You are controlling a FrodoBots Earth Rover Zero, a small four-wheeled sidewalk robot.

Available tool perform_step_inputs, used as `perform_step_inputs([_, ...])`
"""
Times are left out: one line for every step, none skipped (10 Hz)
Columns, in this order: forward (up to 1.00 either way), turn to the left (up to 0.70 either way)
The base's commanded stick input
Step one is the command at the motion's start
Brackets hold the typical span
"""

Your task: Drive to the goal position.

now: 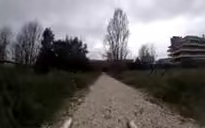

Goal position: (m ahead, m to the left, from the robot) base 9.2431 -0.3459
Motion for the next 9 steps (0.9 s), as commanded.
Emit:
perform_step_inputs([0.70, -0.21])
perform_step_inputs([0.70, -0.06])
perform_step_inputs([0.70, 0.00])
perform_step_inputs([0.70, 0.00])
perform_step_inputs([0.70, 0.00])
perform_step_inputs([0.70, 0.00])
perform_step_inputs([0.70, 0.00])
perform_step_inputs([0.70, 0.00])
perform_step_inputs([0.70, 0.00])
